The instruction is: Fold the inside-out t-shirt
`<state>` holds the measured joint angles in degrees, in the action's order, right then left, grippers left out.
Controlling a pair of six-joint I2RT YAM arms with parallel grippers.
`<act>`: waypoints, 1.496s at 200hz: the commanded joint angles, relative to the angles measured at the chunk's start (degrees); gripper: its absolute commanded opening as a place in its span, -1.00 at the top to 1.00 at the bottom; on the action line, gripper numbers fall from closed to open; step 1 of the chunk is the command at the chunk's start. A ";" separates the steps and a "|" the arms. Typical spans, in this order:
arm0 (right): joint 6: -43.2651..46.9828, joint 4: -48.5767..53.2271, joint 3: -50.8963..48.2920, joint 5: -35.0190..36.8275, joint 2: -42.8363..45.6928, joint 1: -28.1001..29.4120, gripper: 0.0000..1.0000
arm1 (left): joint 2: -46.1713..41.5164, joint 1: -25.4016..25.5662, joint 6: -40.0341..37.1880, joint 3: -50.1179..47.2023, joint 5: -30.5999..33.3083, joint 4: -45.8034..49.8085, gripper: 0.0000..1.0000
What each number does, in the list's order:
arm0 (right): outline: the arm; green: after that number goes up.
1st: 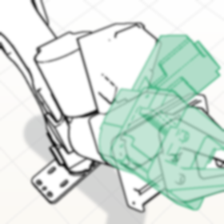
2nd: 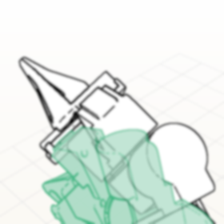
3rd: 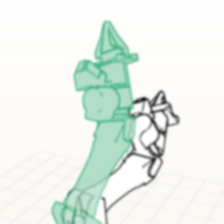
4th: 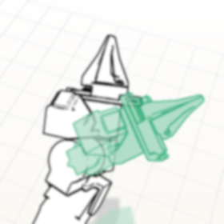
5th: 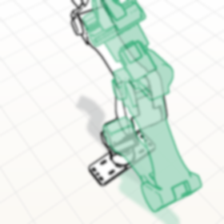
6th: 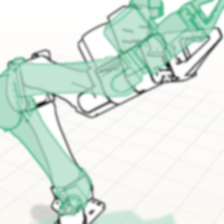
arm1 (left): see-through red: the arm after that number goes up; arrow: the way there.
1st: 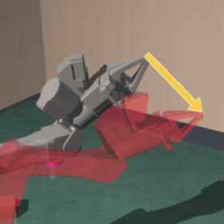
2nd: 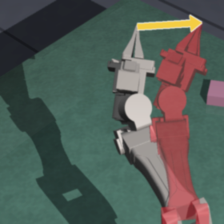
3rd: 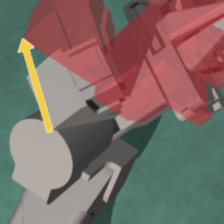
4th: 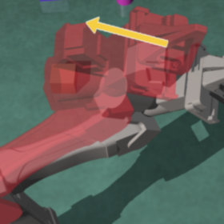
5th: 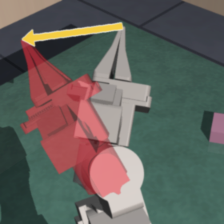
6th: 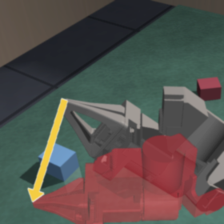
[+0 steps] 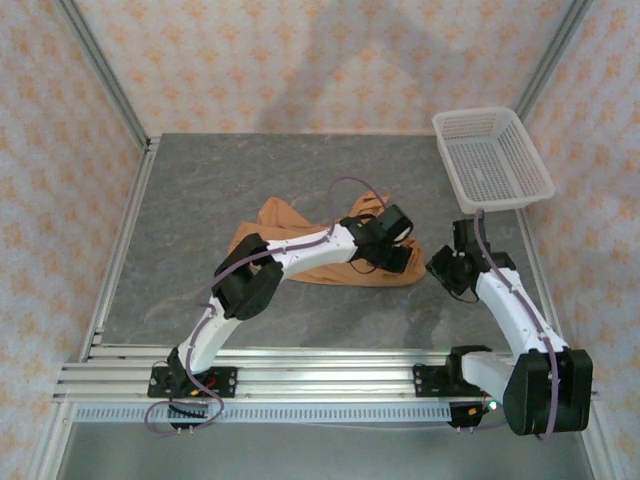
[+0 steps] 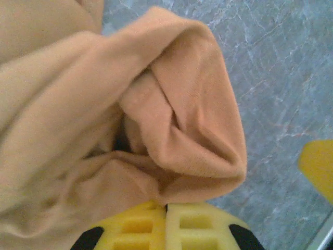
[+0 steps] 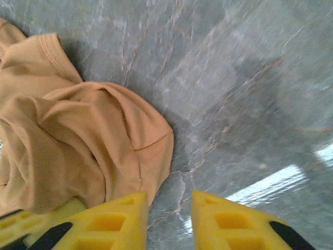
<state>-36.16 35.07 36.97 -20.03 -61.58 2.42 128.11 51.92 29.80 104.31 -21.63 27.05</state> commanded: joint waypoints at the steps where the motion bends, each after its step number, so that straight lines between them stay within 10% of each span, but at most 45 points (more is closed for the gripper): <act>1: -5.01 -9.68 -3.00 -7.45 -1.15 0.11 0.48 | -3.76 -2.26 0.43 -0.60 1.06 1.12 1.00; 75: -11.12 -23.61 0.30 -5.84 -13.92 5.93 0.27 | -9.62 -3.90 2.67 -4.56 -1.83 -0.39 1.00; 99: -9.67 -21.09 1.52 -0.10 -18.81 5.77 1.00 | -13.24 -4.92 3.18 -7.46 -1.84 -1.63 1.00; 159: -6.64 -10.15 -5.55 8.90 -5.70 4.99 1.00 | -20.57 -0.60 10.93 -21.47 -0.80 -16.37 1.00; 212: -2.33 -1.44 -2.91 11.57 1.79 0.84 1.00 | -20.41 8.74 13.13 -31.36 5.47 -21.70 0.13; 299: -5.14 -3.50 3.45 5.45 0.10 13.71 0.42 | -45.16 -18.26 3.77 -44.03 15.16 0.83 0.18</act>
<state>-39.88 31.97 37.82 -14.44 -60.16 11.49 86.06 38.04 38.35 63.44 -11.35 17.96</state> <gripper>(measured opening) 0.261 0.412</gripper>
